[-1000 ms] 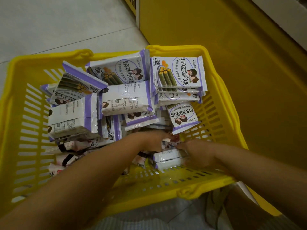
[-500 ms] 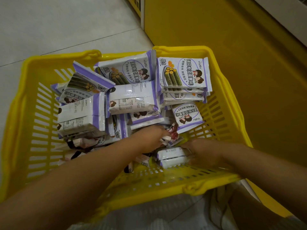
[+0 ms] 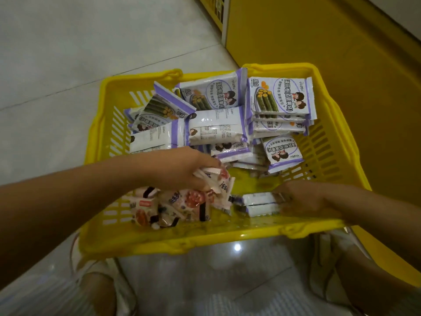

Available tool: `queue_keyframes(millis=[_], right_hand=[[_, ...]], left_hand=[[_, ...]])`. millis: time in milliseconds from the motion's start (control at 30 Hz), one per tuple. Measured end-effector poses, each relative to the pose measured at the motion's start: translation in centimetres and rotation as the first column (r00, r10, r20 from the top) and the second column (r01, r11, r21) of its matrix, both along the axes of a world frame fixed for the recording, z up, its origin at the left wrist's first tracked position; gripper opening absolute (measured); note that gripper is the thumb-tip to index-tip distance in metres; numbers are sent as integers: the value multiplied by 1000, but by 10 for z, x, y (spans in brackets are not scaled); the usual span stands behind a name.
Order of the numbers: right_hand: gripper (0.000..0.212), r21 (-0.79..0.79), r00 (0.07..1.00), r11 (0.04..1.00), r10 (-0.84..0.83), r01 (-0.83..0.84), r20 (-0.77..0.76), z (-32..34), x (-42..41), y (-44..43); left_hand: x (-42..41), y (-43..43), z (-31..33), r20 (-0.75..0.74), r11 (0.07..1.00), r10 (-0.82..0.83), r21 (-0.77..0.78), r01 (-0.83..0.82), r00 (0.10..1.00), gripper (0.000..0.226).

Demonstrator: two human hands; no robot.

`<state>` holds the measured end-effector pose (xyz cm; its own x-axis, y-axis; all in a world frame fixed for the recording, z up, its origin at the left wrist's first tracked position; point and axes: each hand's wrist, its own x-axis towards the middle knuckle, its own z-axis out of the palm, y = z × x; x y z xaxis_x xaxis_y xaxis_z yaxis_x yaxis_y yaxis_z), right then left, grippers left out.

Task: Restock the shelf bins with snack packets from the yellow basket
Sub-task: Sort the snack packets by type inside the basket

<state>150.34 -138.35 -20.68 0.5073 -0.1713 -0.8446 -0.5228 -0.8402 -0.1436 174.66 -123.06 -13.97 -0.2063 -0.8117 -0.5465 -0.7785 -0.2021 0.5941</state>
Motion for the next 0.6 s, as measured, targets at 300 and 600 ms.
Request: queue_keyframes(millis=[300,600], right_hand=[[47,-29,1000,999,28,-28,7,-4,0,0],[47,-35,999,999,-18,19,32,-3,0,1]], left_hand=[[58,48,3,368,960,-98,281,-10,924,63],[37,74,-43,849,929,-272,108,354,454,63]])
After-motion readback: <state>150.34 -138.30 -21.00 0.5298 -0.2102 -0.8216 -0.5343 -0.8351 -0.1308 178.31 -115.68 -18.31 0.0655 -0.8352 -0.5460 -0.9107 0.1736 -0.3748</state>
